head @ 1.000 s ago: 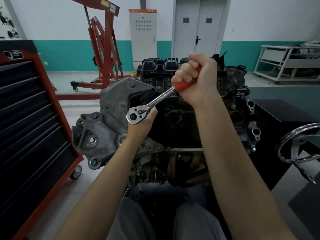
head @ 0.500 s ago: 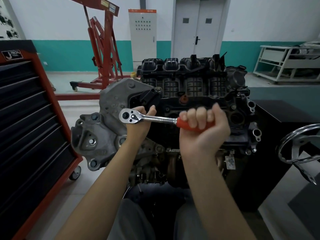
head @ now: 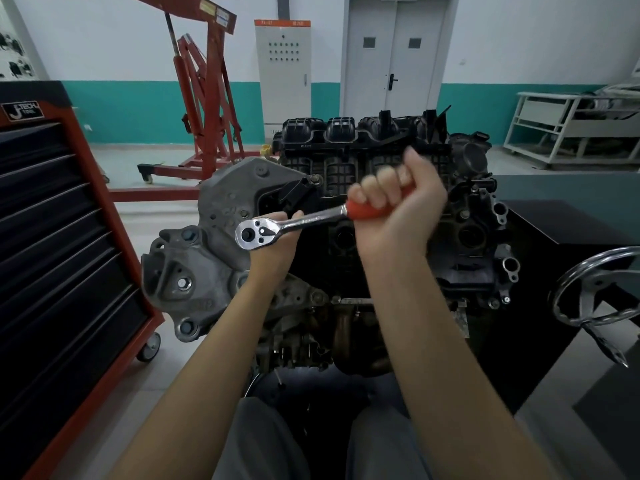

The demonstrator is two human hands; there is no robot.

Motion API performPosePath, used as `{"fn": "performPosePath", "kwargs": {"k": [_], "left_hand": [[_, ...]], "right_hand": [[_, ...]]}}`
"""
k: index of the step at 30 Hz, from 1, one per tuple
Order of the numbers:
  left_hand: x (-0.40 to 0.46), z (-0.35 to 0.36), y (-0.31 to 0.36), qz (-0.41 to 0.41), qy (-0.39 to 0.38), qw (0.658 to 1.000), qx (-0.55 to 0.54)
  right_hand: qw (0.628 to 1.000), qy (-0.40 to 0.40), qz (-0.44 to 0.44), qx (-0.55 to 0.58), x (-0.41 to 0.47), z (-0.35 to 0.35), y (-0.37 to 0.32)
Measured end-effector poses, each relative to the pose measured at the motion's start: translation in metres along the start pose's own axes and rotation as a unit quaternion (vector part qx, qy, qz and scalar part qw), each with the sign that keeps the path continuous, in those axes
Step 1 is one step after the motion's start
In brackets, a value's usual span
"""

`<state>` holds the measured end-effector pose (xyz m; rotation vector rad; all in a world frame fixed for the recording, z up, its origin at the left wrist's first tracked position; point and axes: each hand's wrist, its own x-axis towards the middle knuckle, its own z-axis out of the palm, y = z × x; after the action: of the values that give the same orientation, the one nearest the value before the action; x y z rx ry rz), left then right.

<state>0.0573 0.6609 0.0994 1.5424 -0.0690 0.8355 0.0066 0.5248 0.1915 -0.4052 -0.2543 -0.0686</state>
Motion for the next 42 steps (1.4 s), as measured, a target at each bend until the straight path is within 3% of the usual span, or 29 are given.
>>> {"fn": "performPosePath", "kwargs": {"k": [4, 8, 14, 18, 21, 26, 31, 39, 42], "left_hand": [[-0.002, 0.000, 0.003, 0.056, -0.020, 0.998, 0.011], [0.000, 0.001, 0.002, 0.047, -0.030, 0.998, 0.016], [-0.001, 0.001, 0.001, -0.022, -0.024, 0.999, 0.027], [-0.002, 0.001, 0.004, -0.012, -0.041, 0.999, 0.029], [-0.001, 0.000, 0.001, -0.034, -0.018, 0.999, 0.016], [-0.002, 0.000, 0.000, 0.050, -0.024, 0.998, 0.022], [0.001, 0.001, 0.002, 0.044, -0.030, 0.999, 0.004], [-0.003, 0.002, 0.002, -0.004, -0.040, 0.998, 0.038], [-0.003, 0.001, 0.003, -0.005, -0.057, 0.998, 0.035]], "right_hand": [[0.995, 0.046, -0.055, 0.075, -0.049, -0.032, 0.014], [0.997, 0.017, -0.052, 0.056, -0.039, -0.031, 0.006], [0.995, -0.050, 0.056, -0.073, 0.028, 0.015, -0.015], [0.988, -0.049, 0.113, -0.098, 0.046, 0.032, -0.011], [0.996, -0.028, 0.065, -0.045, 0.028, 0.017, -0.007], [0.997, 0.028, -0.055, 0.054, -0.033, -0.023, 0.009], [0.995, 0.022, -0.071, 0.067, -0.049, -0.034, 0.013], [0.991, -0.043, 0.081, -0.096, 0.040, 0.025, -0.016], [0.987, -0.047, 0.105, -0.108, 0.045, 0.035, -0.013]]}}
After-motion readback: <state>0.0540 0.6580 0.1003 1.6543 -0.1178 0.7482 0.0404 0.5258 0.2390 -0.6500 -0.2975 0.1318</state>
